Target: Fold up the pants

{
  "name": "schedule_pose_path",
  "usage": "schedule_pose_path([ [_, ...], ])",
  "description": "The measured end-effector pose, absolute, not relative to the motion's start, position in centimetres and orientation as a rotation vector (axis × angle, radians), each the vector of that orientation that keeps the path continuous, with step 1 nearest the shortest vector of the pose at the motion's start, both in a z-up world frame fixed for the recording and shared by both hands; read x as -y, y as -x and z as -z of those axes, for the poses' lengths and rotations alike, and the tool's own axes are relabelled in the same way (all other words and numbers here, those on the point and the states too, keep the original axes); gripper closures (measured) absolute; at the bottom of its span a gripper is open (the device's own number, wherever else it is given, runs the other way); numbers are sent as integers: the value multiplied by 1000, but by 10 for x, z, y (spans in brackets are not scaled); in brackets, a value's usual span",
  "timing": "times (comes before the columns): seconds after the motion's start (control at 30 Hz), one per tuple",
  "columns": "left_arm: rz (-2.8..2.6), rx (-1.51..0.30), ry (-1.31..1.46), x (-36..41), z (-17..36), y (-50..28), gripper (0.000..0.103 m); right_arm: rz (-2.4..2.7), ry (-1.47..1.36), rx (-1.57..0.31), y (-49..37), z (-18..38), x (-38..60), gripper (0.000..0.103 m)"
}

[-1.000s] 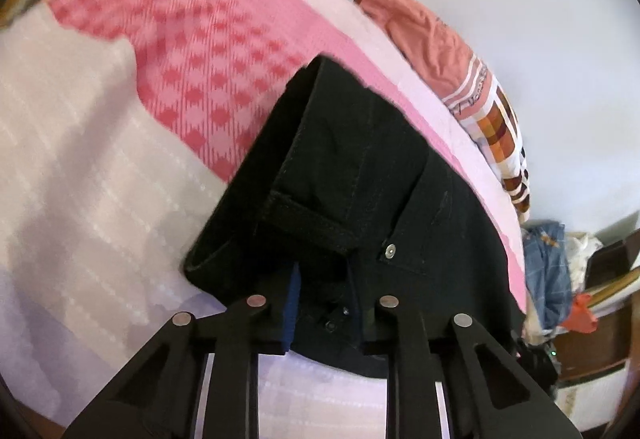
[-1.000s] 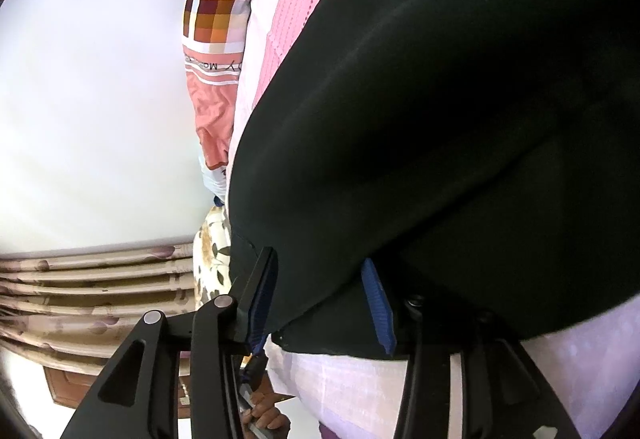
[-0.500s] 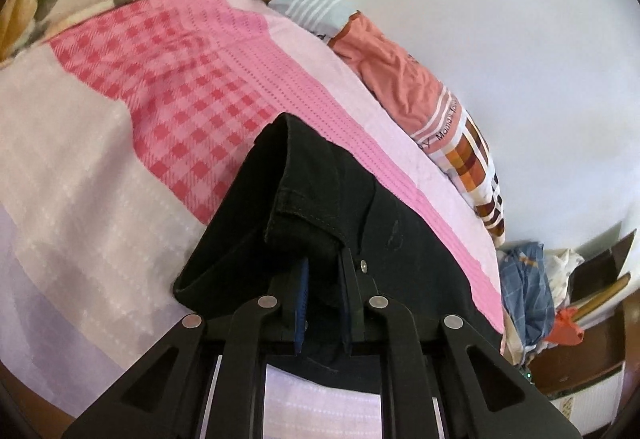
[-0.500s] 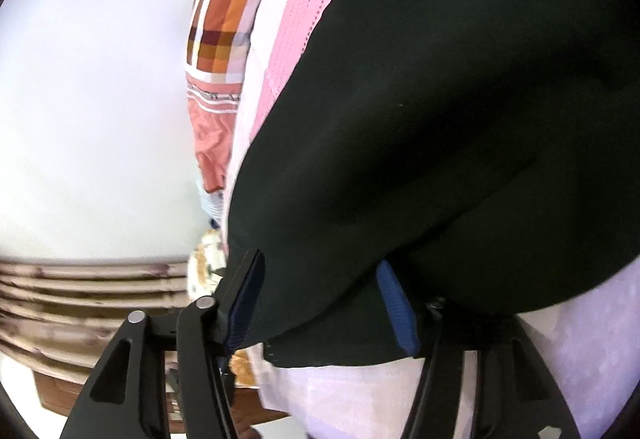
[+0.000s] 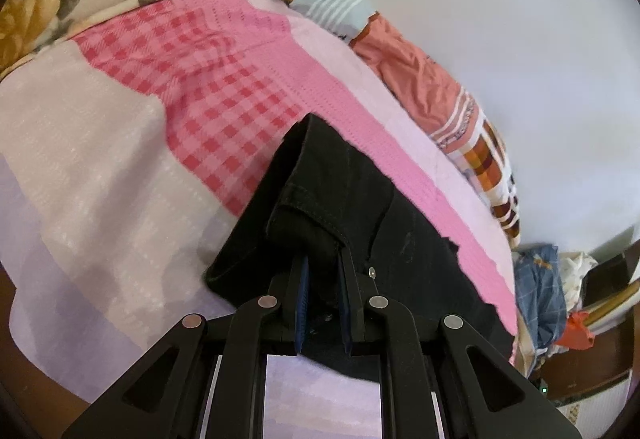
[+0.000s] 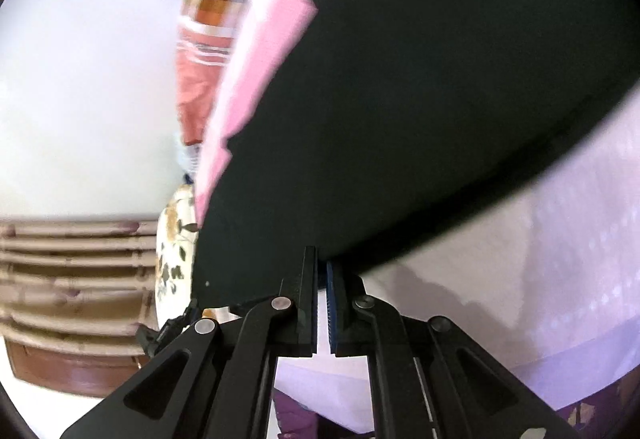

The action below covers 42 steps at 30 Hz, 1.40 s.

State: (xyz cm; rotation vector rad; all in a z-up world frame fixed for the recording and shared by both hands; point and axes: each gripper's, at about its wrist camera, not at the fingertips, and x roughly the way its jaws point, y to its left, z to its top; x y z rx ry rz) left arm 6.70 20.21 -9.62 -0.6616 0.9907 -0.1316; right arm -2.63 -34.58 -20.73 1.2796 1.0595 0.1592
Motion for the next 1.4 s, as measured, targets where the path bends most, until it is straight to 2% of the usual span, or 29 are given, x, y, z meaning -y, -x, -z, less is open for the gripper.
schedule_pose_path([
  [0.13, 69, -1049, 699, -208, 119, -60, 89, -163, -1268, -1070, 25, 214, 345, 97],
  [0.27, 61, -1053, 646, -203, 124, -59, 89, -195, -1353, -991, 30, 214, 359, 94],
  [0.43, 47, -1058, 599, -201, 119, -58, 87, -100, -1492, -778, 63, 214, 420, 79],
  [0.6, -58, -1006, 450, -199, 99, -48, 86, 81, -1608, -610, 104, 232, 495, 78],
  [0.7, -102, -949, 402, -200, 82, -43, 84, 139, -1670, -530, 121, 242, 535, 84],
  [0.8, -79, -928, 395, -193, 72, -43, 74, 195, -1611, -518, 129, 234, 565, 84],
  [0.87, -65, -928, 359, -180, 69, -46, 61, 238, -1559, -554, 131, 229, 578, 96],
  [1.03, 9, -986, 298, -144, 78, -56, 58, 275, -1380, -640, 128, 209, 589, 98],
  [1.2, 39, -1037, 264, -118, 96, -63, 52, 285, -1267, -634, 141, 189, 591, 100],
  [1.4, 76, -1083, 238, -102, 119, -68, 51, 302, -1302, -626, 153, 209, 602, 100],
])
